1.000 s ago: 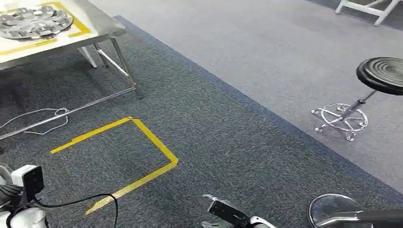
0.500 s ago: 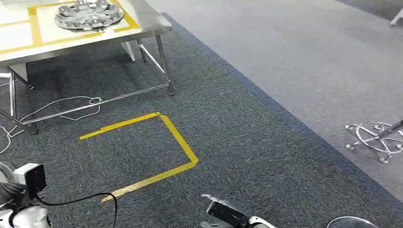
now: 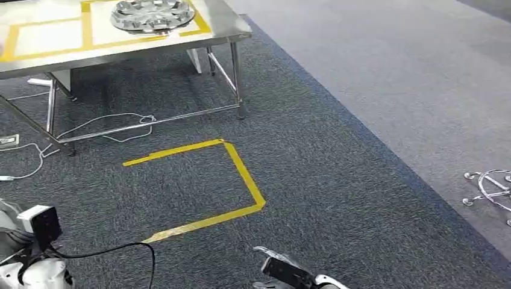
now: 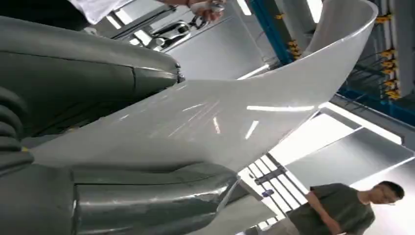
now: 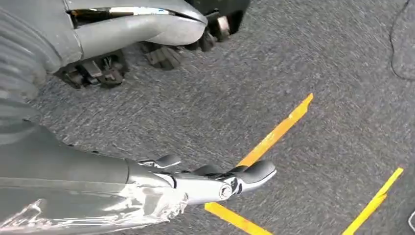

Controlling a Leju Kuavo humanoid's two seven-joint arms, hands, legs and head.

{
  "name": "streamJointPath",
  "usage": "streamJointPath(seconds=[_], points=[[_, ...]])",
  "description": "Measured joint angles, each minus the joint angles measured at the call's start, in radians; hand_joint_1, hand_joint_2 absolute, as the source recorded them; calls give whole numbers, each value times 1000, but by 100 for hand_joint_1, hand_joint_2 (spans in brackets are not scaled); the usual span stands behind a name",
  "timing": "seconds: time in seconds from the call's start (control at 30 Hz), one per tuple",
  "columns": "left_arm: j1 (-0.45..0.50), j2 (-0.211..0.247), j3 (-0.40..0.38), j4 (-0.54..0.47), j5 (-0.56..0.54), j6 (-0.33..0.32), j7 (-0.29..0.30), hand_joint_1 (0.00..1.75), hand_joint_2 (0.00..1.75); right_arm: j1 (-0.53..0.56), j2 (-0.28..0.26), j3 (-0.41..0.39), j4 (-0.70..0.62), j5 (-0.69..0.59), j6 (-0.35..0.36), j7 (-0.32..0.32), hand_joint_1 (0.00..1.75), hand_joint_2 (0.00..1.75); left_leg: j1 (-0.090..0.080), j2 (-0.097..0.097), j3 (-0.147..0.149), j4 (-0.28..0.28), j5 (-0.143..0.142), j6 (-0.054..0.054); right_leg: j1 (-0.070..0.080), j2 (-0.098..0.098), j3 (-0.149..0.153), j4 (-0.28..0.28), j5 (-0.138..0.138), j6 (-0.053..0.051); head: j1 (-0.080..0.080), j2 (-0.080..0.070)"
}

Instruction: Take the parts from the cabinet and place them on the table.

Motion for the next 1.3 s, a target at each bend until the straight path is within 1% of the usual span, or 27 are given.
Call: streamJointPath(seconds=[0.1, 0.13, 0.17, 0.23, 0.27, 0.3, 0.37, 0.4, 0.43, 0.47, 0.53, 0.6, 0.63, 0.67, 0.73, 0.77, 0.8, 0.83, 0.87, 0.93, 0.97, 1.1, 1.13, 1.17, 1.2, 1.23, 1.3], points=[[1, 1, -18, 10, 5, 0, 0, 175, 175, 11, -3, 0, -4, -8, 5, -1, 0, 175, 2, -14, 1, -8, 4, 17, -4, -8, 0, 1, -7, 15, -3, 0], [1, 0, -22, 10, 6, 0, 0, 175, 175, 12, -5, 1, -6, -10, 5, -2, 0, 175, 3, -16, 3, -9, 4, 22, -7, 17, -13, 23, -24, 22, 1, 0], [0, 1, -30, 11, 6, 0, 0, 175, 175, 11, -5, 1, -7, -13, 5, -2, 0, 175, 3, -18, 3, -8, 3, 28, -8, 33, -40, 81, -58, 24, 5, 0], [-1, 1, -39, 14, 5, 0, 0, 175, 175, 14, -9, 2, -7, -19, 6, -2, 0, 175, 0, -24, 2, -8, 3, 34, -7, 44, -123, 246, -125, 26, 5, 0], [-1, 1, -42, 15, 5, 0, 0, 175, 175, 17, -11, 2, -7, -19, 7, -2, 0, 175, -1, -29, 2, -7, 2, 35, -7, 46, -161, 313, -141, 26, 5, 0], [-1, 1, -45, 16, 5, 0, 0, 175, 175, 20, -12, 2, -7, -20, 8, -2, 0, 175, -2, -35, 3, -7, 2, 35, -7, 47, -174, 325, -130, 24, 5, 0], [-1, 1, -50, 18, 5, 0, 0, 175, 175, 21, -13, 2, -7, -22, 8, -2, 0, 175, -2, -47, 6, -7, 2, 34, -7, 49, -135, 224, -51, 18, 5, 0], [-1, 1, -51, 18, 5, 0, 0, 175, 175, 20, -14, 2, -7, -22, 8, -2, 0, 175, -2, -54, 9, -7, 1, 33, -8, 56, -90, 127, -1, 14, 5, 0], [-1, 1, -54, 18, 5, 0, 0, 175, 175, 18, -14, 2, -7, -22, 8, -2, 0, 175, -2, -58, 10, -7, -1, 31, -8, 73, -49, 42, 30, 10, 5, 0], [-1, 1, -56, 19, 6, 0, 0, 175, 175, 17, -15, 2, -7, -22, 8, -2, 0, 175, -10, -64, 6, -2, -4, 25, -10, 85, -29, 9, 16, 7, 5, 0], [-1, 1, -56, 19, 8, 0, 0, 175, 175, 17, -16, 2, -7, -24, 10, -2, 0, 175, -4, -68, 3, -5, 0, 15, -5, 81, -28, 12, 17, 3, 5, 0], [-1, 2, -57, 19, 26, 0, 0, 175, 175, 14, -15, 2, -7, -26, 16, -2, 0, 175, -2, -73, 4, -8, 1, 2, -6, 76, -25, 3, 24, -11, 4, 0], [0, 4, -59, 21, 44, 0, 0, 175, 175, 10, -15, 2, -7, -28, 17, -2, 0, 175, -1, -60, 0, 6, -13, 0, -9, 70, -21, -3, 28, -17, 3, 0], [-2, 5, -63, 22, 68, 0, 0, 175, 175, 7, -15, 2, -7, -28, 17, -2, 0, 175, 0, -47, -19, 49, -45, -4, -10, 67, -20, -3, 28, -22, -4, 0], [-2, 8, -76, 30, 112, 0, 0, 175, 175, 4, -15, 4, -7, -27, 16, -2, 0, 175, 2, -37, -91, 198, -119, -10, -7, 55, -20, -3, 26, -25, -4, 0], [-2, 9, -77, 34, 121, 0, 0, 175, 175, 3, -15, 5, -7, -27, 16, -2, 0, 175, 2, -35, -124, 266, -142, -12, -6, 49, -20, -2, 25, -26, -3, 0], [0, 9, -78, 37, 128, 0, 0, 175, 175, 3, -15, 7, -7, -26, 16, -2, 0, 175, 2, -35, -137, 290, -140, -13, -6, 44, -20, -2, 25, -27, -4, 0], [1, 9, -80, 41, 133, 0, 0, 175, 175, 3, -15, 9, -7, -25, 16, -1, 0, 175, 2, -35, -129, 271, -115, -13, -5, 39, -19, -2, 24, -27, -4, 0], [0, 10, -81, 44, 139, 0, 0, 175, 175, 1, -15, 10, -7, -25, 16, -1, 0, 175, 2, -33, -101, 213, -74, -11, -5, 35, -18, -2, 22, -25, -4, 0], [0, 10, -84, 48, 148, 0, 0, 175, 175, -6, -14, 11, -7, -25, 15, -1, 0, 175, 1, -13, -12, 46, 7, -2, -5, 29, -12, -1, 20, -21, -4, 0], [-1, 10, -87, 50, 148, 0, 0, 175, 175, -9, -14, 12, -7, -25, 15, 0, 0, 175, -7, 8, 9, 6, -3, 1, 3, 27, -14, 2, 17, -16, -4, 0], [-3, 10, -89, 57, 142, 0, 0, 175, 175, -12, -14, 18, -7, -25, 16, 3, 0, 175, -11, -9, 7, -8, -4, 20, 0, 12, -14, 0, 16, 3, -1, 0], [-3, 9, -89, 58, 140, 0, 0, 175, 175, -13, -13, 18, -8, -25, 16, 4, 0, 175, -3, -12, 17, -19, 3, 29, -3, 17, -22, 1, 13, 11, -4, 0], [-4, 8, -90, 60, 137, 0, 0, 175, 175, -13, -13, 18, -8, -25, 15, 5, 0, 175, -7, -12, 20, -20, 1, 20, -1, 24, -17, -8, 25, -10, 3, 0], [-4, 8, -90, 63, 134, 0, 0, 175, 175, -16, -13, 18, -8, -25, 15, 6, 0, 175, -7, -15, 20, -20, 0, 19, 1, 25, -12, -11, 3, -41, 12, 0], [-4, 8, -90, 65, 130, 0, 0, 175, 175, -17, -13, 18, -8, -25, 15, 8, 0, 175, -9, -16, 21, -20, -1, 19, 1, 25, -11, -10, 8, -56, 11, 0], [-4, 8, -90, 69, 130, 0, 0, 175, 175, -17, -13, 18, -8, -25, 14, 9, 0, 175, -11, -17, 20, -19, -1, 21, 0, 25, -10, -11, 18, -44, 12, 0]])
